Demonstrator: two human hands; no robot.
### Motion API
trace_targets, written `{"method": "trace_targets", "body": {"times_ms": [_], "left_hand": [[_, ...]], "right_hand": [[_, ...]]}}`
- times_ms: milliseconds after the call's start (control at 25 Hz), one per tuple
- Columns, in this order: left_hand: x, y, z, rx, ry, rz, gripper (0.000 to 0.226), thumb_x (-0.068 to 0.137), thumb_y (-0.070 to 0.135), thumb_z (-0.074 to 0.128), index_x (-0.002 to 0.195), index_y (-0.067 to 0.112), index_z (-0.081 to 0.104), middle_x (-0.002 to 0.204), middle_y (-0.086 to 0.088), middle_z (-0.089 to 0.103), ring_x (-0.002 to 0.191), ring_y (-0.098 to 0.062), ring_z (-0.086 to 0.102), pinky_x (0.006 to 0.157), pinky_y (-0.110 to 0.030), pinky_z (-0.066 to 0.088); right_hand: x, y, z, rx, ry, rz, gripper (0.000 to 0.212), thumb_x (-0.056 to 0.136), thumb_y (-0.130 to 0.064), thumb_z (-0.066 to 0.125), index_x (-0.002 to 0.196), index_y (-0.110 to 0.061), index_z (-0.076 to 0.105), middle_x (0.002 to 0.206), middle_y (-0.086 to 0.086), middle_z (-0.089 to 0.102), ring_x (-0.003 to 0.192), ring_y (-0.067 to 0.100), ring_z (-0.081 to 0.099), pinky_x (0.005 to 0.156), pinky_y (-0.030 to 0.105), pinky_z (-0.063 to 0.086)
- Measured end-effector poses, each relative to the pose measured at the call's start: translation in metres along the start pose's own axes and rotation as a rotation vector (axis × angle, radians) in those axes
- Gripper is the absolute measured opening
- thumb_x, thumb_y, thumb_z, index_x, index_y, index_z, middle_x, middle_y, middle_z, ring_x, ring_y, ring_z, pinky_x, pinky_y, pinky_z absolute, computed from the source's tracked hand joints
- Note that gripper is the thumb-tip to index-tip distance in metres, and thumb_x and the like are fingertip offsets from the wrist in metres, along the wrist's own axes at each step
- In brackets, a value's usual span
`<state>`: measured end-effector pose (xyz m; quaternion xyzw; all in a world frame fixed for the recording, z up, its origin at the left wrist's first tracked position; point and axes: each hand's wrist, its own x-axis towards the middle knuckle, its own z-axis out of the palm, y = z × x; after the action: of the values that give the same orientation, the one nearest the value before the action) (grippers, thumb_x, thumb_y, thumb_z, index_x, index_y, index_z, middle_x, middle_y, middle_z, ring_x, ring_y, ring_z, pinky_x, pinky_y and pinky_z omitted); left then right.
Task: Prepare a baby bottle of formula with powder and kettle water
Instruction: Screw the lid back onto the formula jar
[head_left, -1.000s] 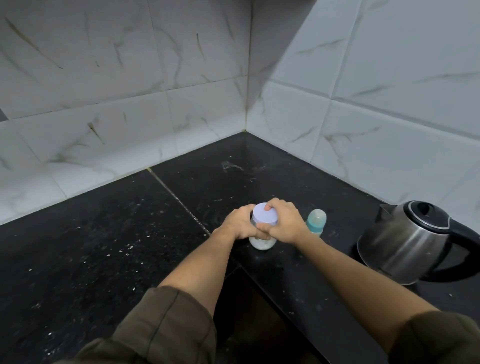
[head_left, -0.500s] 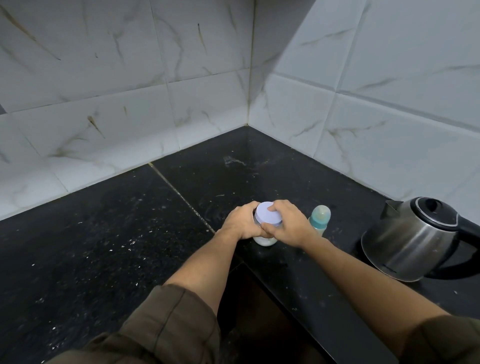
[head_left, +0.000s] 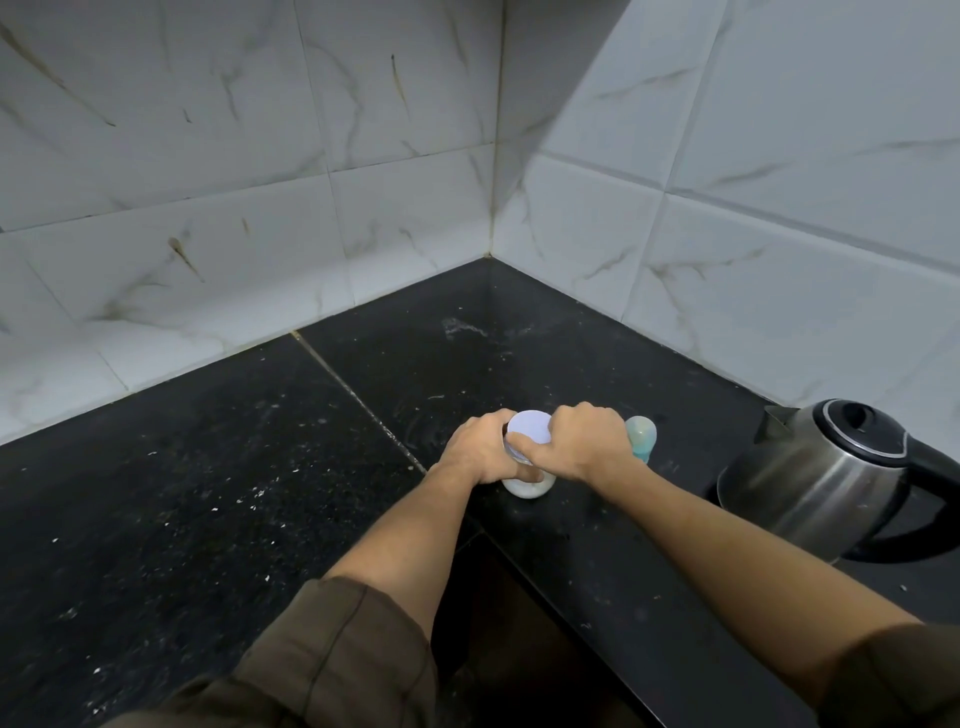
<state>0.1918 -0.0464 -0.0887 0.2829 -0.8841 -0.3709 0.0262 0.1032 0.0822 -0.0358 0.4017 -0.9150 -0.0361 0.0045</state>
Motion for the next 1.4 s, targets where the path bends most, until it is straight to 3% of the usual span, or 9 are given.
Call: {"method": "trace_targets", "body": {"times_ms": [120,240,360,480,600,720,880,1080,1400], "left_hand": [[0.001,0.001,-0.001,0.017,-0.012,-0.002,0.078,0.049,0.048,0.093,0.120,0.037,0.062,0.101,0.015,0.069,0.099,-0.013,0.065,0.089,-0.038,0.057],[0.003,0.003,-0.003,0.040,-0.012,-0.009,0.078,0.047,0.050,0.093,0.117,0.036,0.063,0.100,0.015,0.069,0.098,-0.014,0.065,0.088,-0.038,0.057],[0.004,0.003,-0.004,0.049,-0.015,-0.018,0.077,0.040,0.058,0.091,0.110,0.038,0.065,0.095,0.016,0.070,0.093,-0.012,0.066,0.086,-0.040,0.058],[0.005,0.002,-0.003,0.037,-0.014,-0.008,0.069,0.039,0.059,0.091,0.101,0.041,0.068,0.094,0.017,0.071,0.093,-0.009,0.066,0.087,-0.040,0.058],[0.006,0.004,-0.006,0.060,-0.025,-0.012,0.073,0.039,0.059,0.091,0.104,0.038,0.066,0.093,0.015,0.070,0.093,-0.011,0.065,0.085,-0.041,0.058],[0.007,0.005,-0.007,0.070,-0.036,-0.023,0.081,0.039,0.057,0.093,0.111,0.036,0.064,0.095,0.015,0.070,0.095,-0.013,0.065,0.086,-0.041,0.058],[0.007,0.006,-0.008,0.082,-0.028,-0.024,0.083,0.039,0.057,0.094,0.114,0.035,0.066,0.094,0.015,0.071,0.096,-0.013,0.065,0.088,-0.041,0.057],[0.008,0.008,-0.008,0.124,-0.035,-0.020,0.081,0.041,0.058,0.094,0.112,0.033,0.066,0.094,0.014,0.071,0.093,-0.014,0.066,0.086,-0.041,0.058],[0.015,0.003,-0.009,0.163,-0.010,0.012,0.079,0.039,0.061,0.094,0.111,0.037,0.069,0.087,0.018,0.072,0.087,-0.008,0.068,0.081,-0.035,0.058]], "right_hand": [[0.001,0.001,-0.001,0.154,0.003,-0.107,0.049,0.085,-0.060,0.064,0.113,-0.020,0.061,0.113,0.000,0.063,0.100,0.024,0.062,0.082,0.038,0.047],[0.003,0.003,-0.006,0.341,-0.163,-0.122,0.059,0.080,-0.044,0.075,0.132,-0.025,0.052,0.124,-0.002,0.063,0.109,0.024,0.061,0.088,0.042,0.055],[0.007,0.002,-0.004,0.192,-0.040,-0.037,0.058,0.080,-0.064,0.072,0.116,-0.022,0.054,0.103,-0.001,0.067,0.092,0.022,0.064,0.074,0.037,0.053],[0.009,0.001,-0.002,0.042,0.077,0.042,0.064,0.090,-0.081,0.045,0.089,-0.018,0.059,0.083,-0.001,0.063,0.080,0.022,0.063,0.071,0.036,0.045],[0.014,0.003,0.000,0.197,0.057,-0.068,0.048,0.089,-0.064,0.060,0.107,-0.019,0.061,0.106,0.001,0.064,0.100,0.022,0.062,0.083,0.039,0.051],[0.016,0.001,-0.003,0.337,-0.170,-0.112,0.062,0.080,-0.049,0.075,0.132,-0.023,0.053,0.121,0.001,0.064,0.107,0.022,0.061,0.088,0.040,0.056],[0.019,-0.002,-0.001,0.098,0.000,-0.062,0.062,0.081,-0.062,0.071,0.121,-0.019,0.054,0.100,0.000,0.065,0.090,0.022,0.063,0.077,0.038,0.055],[0.032,0.000,0.000,0.217,-0.159,-0.104,0.062,0.076,-0.053,0.079,0.123,-0.019,0.058,0.111,0.004,0.068,0.096,0.024,0.065,0.076,0.036,0.056],[0.027,-0.001,0.011,0.244,-0.051,0.012,0.045,0.071,-0.055,0.076,0.092,-0.016,0.069,0.082,0.000,0.068,0.076,0.020,0.067,0.065,0.033,0.056]]}}
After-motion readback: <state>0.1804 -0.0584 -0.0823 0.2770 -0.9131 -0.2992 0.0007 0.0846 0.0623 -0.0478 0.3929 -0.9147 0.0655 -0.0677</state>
